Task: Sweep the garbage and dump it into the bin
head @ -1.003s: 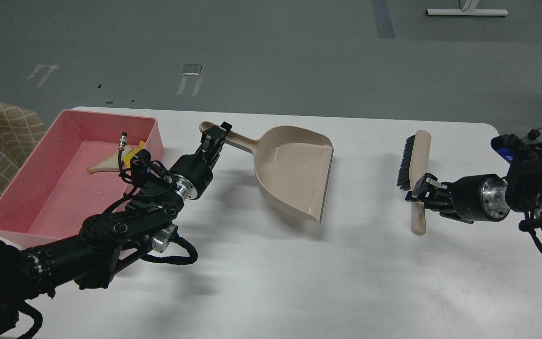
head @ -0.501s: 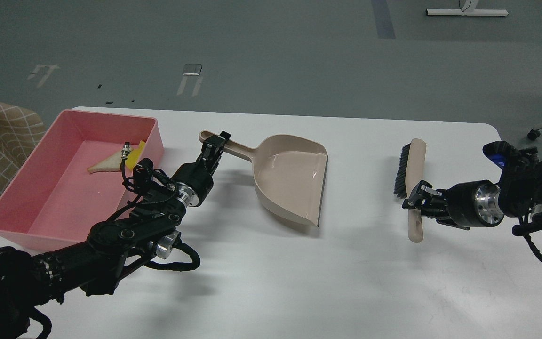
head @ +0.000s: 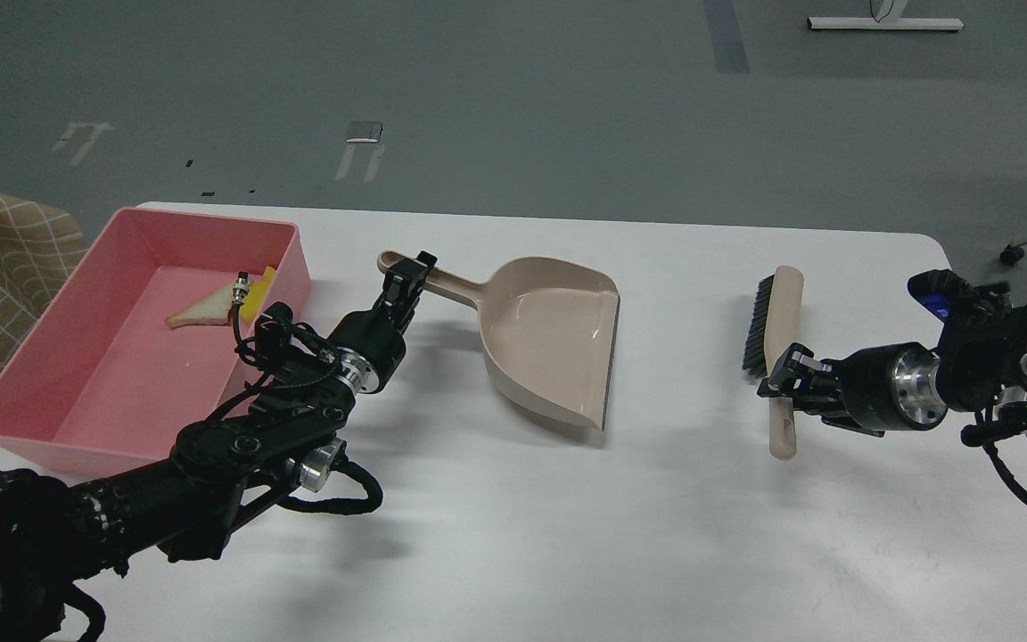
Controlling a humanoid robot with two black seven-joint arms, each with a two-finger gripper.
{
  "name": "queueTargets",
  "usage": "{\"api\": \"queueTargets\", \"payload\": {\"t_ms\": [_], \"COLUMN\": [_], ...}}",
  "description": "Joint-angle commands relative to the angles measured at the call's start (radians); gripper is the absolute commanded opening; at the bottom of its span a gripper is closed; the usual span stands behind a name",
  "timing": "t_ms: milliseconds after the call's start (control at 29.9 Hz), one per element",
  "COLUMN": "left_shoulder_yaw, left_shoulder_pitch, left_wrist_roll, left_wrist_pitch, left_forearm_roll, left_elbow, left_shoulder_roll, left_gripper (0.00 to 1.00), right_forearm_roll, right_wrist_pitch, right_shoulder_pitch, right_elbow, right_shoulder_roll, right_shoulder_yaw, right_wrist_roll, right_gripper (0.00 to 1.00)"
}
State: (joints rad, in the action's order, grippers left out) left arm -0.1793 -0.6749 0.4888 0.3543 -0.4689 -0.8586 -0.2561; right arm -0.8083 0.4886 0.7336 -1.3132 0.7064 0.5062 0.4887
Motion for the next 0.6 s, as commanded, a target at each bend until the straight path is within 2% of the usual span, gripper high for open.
{"api": "queueTargets", "payload": {"t_ms": [0, 33, 67, 100, 134, 167, 201, 234, 301, 568], "left_shoulder_yaw": [-0.003, -0.006, -0.009, -0.012, -0.012, -0.012, -0.015, -0.022, -0.038, -0.054], "left_shoulder_pitch": [0.000, 0.002, 0.002, 0.002, 0.002, 0.002, 0.002, 0.002, 0.008, 0.018], "left_wrist_roll": [0.000, 0.000, 0.000, 0.000, 0.000, 0.000, 0.000, 0.000, 0.000, 0.000], "left_wrist_pitch": [0.000, 0.000, 0.000, 0.002, 0.003, 0.006, 0.012, 0.021, 0.020, 0.022], "left_forearm_roll": [0.001, 0.001, 0.001, 0.012, 0.012, 0.015, 0.018, 0.018, 0.016, 0.016], "left_elbow": [0.001, 0.001, 0.001, 0.000, -0.003, -0.004, -0.004, -0.004, -0.005, -0.017], "left_shoulder_roll": [0.000, 0.001, 0.001, 0.001, 0.001, 0.003, 0.008, 0.014, 0.011, 0.015], "left_gripper": [0.00, 0.00, 0.07, 0.26, 0.39, 0.52, 0.79, 0.92, 0.98, 0.98], "right_forearm_roll": [0.001, 0.001, 0.001, 0.001, 0.001, 0.001, 0.001, 0.001, 0.003, 0.003], "right_wrist_pitch": [0.000, 0.000, 0.000, 0.000, 0.000, 0.000, 0.000, 0.000, 0.000, 0.000], "right_shoulder_pitch": [0.009, 0.015, 0.015, 0.015, 0.015, 0.015, 0.016, 0.018, 0.018, 0.023], "right_elbow": [0.009, 0.009, 0.009, 0.009, 0.011, 0.011, 0.011, 0.011, 0.009, 0.005], "right_shoulder_roll": [-0.001, -0.002, -0.005, -0.008, -0.010, -0.013, -0.015, -0.016, -0.018, -0.018], "right_shoulder_yaw": [0.002, 0.003, 0.003, 0.006, 0.008, 0.009, 0.011, 0.015, 0.020, 0.035], "right_wrist_roll": [0.000, 0.000, 0.000, 0.000, 0.000, 0.000, 0.000, 0.000, 0.000, 0.000], "right_gripper": [0.50, 0.61, 0.67, 0.83, 0.90, 0.93, 0.95, 0.96, 0.96, 0.97]}}
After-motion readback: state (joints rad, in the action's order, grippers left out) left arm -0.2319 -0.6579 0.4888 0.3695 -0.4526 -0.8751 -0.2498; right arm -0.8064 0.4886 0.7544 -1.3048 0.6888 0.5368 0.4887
